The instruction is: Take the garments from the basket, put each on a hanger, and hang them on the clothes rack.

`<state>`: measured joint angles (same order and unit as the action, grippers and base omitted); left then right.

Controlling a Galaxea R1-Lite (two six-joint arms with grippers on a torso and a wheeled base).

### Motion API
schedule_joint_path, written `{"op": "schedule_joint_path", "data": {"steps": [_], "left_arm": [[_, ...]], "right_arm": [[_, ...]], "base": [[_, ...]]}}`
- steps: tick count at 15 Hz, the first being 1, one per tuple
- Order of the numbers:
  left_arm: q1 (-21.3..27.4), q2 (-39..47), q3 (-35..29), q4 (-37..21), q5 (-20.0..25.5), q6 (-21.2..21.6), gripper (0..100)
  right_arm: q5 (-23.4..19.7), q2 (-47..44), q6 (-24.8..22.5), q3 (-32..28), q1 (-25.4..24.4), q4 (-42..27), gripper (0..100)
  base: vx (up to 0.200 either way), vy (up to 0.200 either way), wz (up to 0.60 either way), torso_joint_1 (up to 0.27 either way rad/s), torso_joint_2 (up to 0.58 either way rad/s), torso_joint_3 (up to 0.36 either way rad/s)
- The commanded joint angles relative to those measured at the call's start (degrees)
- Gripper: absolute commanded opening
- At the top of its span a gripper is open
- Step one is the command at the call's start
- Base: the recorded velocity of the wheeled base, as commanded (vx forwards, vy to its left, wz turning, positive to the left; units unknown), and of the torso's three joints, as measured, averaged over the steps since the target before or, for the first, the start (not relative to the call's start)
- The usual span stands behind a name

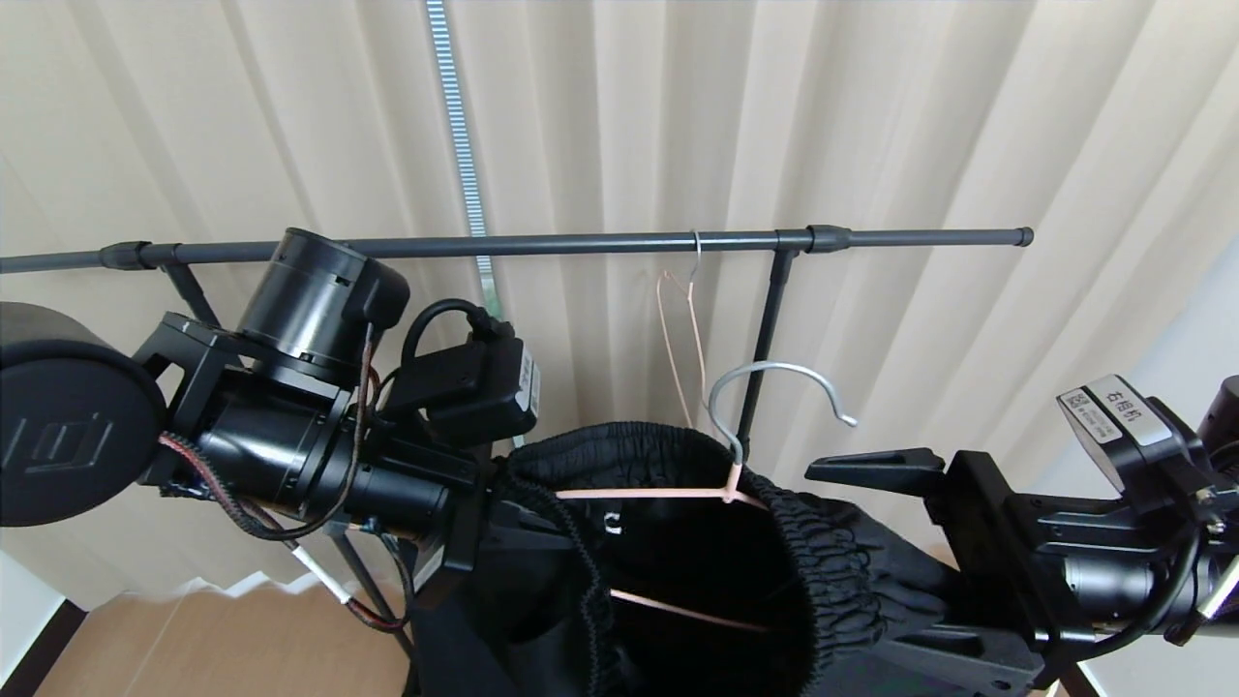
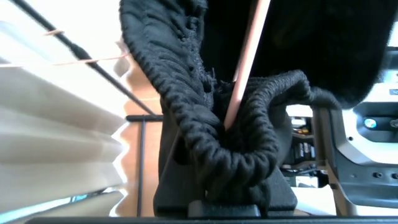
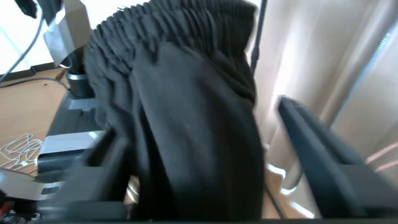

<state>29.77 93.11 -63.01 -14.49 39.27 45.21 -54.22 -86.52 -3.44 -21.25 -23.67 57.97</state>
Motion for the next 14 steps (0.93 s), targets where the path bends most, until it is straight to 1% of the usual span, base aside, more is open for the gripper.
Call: {"op": "schedule_joint_path", "data": {"steps": [1,4,6,8,10,11,12,14], "left_arm": [[-1.7,-1.9,1.1,0.2,0.0,-0.2,0],[-3.9,-3.2,2.1,0.2,0.0,-0.3,0],[-6.2,-4.7,3.1,0.2,0.0,-0.4,0],[-7.7,-6.3,3.8,0.2,0.0,-2.1,0],[-8.5,-7.3,4.0,0.2,0.0,-4.2,0],[-8.8,-8.6,4.3,0.2,0.0,-5.5,0],[-8.9,-9.6,4.8,0.2,0.0,-6.6,0],[-10.2,-11.4,6.0,0.2,0.0,-7.1,0]], "right_arm": [[0.0,-0.6,-0.2,0.2,0.4,0.0,100],[0.0,-0.6,-0.4,0.2,1.4,0.0,100],[0.0,-0.6,-2.1,0.4,2.0,0.0,100],[0.0,-1.4,-3.5,0.6,2.0,0.0,100],[0.0,-2.6,-6.9,1.0,2.1,0.0,100],[0.0,-4.4,-10.9,1.5,2.4,0.0,100],[0.0,-5.5,-13.4,1.5,3.5,0.0,100],[0.0,-7.7,-16.2,1.3,5.0,0.1,100]], "base": [[0.000,0.000,0.00,0.000,0.00,0.000],[0.000,0.000,0.00,0.000,0.00,0.000],[0.000,0.000,0.00,0.000,0.00,0.000],[0.000,0.000,0.00,0.000,0.00,0.000],[0.000,0.000,0.00,0.000,0.00,0.000],[0.000,0.000,0.00,0.000,0.00,0.000],[0.000,0.000,0.00,0.000,0.00,0.000],[0.000,0.000,0.00,0.000,0.00,0.000]]}}
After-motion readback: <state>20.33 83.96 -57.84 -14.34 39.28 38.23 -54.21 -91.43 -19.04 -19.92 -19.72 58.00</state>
